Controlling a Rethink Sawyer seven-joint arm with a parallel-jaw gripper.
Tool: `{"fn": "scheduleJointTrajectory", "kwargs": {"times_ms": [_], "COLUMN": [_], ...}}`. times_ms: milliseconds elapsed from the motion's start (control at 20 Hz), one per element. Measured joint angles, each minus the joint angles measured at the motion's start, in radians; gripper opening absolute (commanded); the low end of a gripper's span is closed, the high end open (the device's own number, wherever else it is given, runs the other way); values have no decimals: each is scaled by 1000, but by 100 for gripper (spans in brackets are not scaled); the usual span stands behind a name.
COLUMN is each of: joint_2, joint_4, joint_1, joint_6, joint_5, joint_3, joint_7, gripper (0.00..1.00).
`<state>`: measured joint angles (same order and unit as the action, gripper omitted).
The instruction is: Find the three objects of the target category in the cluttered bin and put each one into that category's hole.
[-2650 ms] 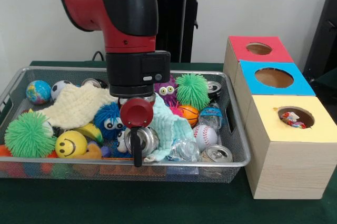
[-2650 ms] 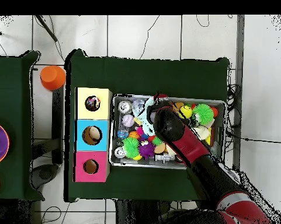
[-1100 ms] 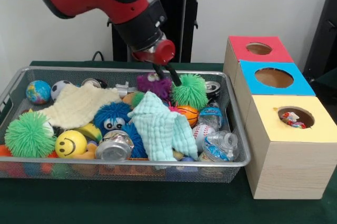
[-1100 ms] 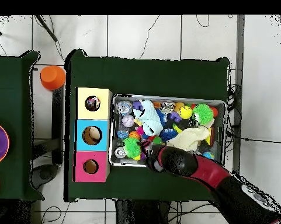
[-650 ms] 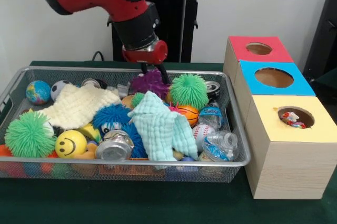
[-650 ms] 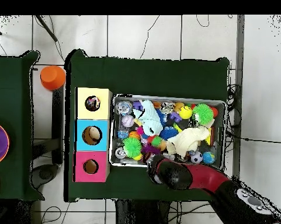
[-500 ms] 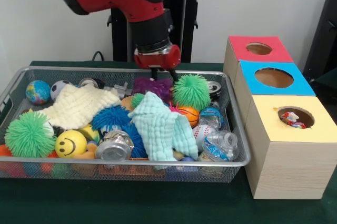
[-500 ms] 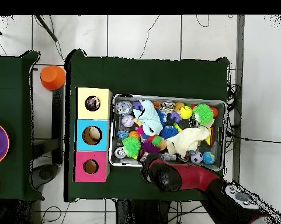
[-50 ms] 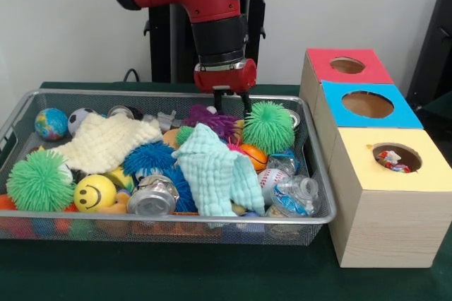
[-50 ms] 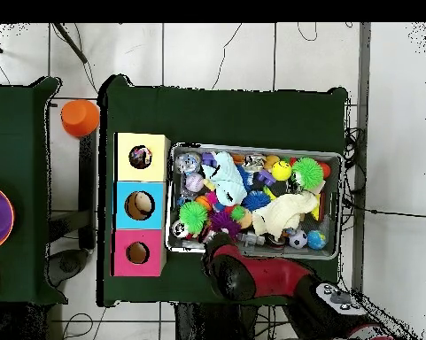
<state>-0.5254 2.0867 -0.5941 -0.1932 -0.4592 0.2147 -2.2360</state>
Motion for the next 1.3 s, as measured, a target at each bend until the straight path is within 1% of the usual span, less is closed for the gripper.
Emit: {"fn": "scheduleJointTrajectory", "kwargs": {"times_ms": [150,300,400,450,650,750,850,1150,1200,1250,1300], "joint_2": [-6,-4,-3,1,9,30,59,149,163,199,210], "joint_4": [0,-2,-4,-12,-26,-43,-65,-155,-173,-224,-239], "joint_1": [54,114,132,163,197,211,218,206,203,196,194], "joint_6": [-11,-46,-60,-87,-132,-181,-249,-526,-576,-690,-721], "joint_5": [13,12,9,1,-8,-9,-9,-10,-9,-3,2], "joint_3": [-67,-137,-159,-202,-267,-312,-348,-427,-441,-475,-485], "joint_7": [0,0,0,0,0,0,0,0,0,0,0], "gripper": [100,100,100,100,100,100,100,100,100,100,100]}}
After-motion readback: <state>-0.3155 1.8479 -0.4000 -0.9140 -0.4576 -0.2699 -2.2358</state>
